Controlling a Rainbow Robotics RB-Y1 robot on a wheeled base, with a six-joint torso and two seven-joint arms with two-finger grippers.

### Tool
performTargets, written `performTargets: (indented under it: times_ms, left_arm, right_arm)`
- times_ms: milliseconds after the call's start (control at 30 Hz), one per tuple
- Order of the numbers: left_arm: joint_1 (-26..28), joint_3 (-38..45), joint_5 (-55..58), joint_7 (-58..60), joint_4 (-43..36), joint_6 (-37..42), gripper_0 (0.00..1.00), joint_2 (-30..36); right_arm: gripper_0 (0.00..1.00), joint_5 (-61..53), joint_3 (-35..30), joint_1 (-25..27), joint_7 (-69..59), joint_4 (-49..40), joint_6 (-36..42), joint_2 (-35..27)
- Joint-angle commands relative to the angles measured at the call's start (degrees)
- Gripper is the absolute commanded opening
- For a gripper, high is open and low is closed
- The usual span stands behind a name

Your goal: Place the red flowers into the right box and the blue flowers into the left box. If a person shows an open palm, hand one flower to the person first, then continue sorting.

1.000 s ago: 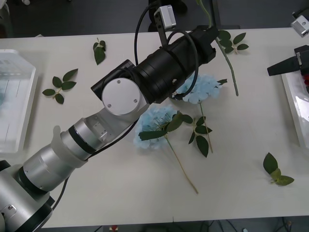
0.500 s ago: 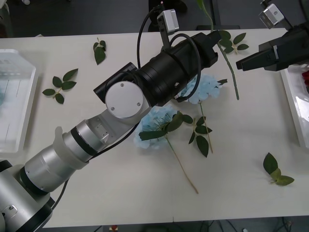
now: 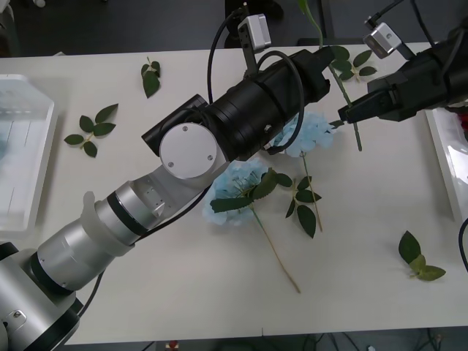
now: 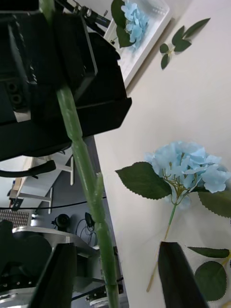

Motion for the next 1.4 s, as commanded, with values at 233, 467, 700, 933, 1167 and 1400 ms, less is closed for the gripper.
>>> performTargets:
  times_ms: [233, 467, 700, 933, 1167, 1400]
  left_arm:
    - [-2.65, -0.79, -0.66, -5.43, -0.73, -0.67, 0.00, -1.37]
    - [-2.65, -0.79, -0.66, -5.43, -0.73, -0.67, 0.00, -1.37]
    - [-2.65, -0.79, -0.66, -5.43, -0.73, -0.67, 1.00, -1.37]
    - [-2.65, -0.79, -0.66, -5.43, -0.73, -0.67, 1.00, -1.37]
    - [-2.65, -0.79, -0.66, -5.43, -0.73, -0.67, 1.00, -1.37]
    - [-2.65, -0.79, -0.66, -5.43, -0.73, -0.67, 1.00, -1.37]
  right_arm:
    - [0.00, 0.66, 1.07, -0.94, 0.09, -2.43, -0.28, 1.03]
    - [0.00, 0.66, 1.16, -0.94, -0.08, -2.43, -0.28, 1.03]
    - [0.00, 1.10, 1.07, -0.85, -0.43, -2.43, -0.28, 0.85]
    - [0.00, 1.28, 1.16, -0.85, -0.70, -2.43, -0.28, 0.41]
    - [0.00, 5.58, 0.81, -0.94, -1.05, -2.43, -1.86, -0.29]
    - [0.00, 19.38, -1.30, -0.85, -2.28, -2.43, -8.19, -2.14]
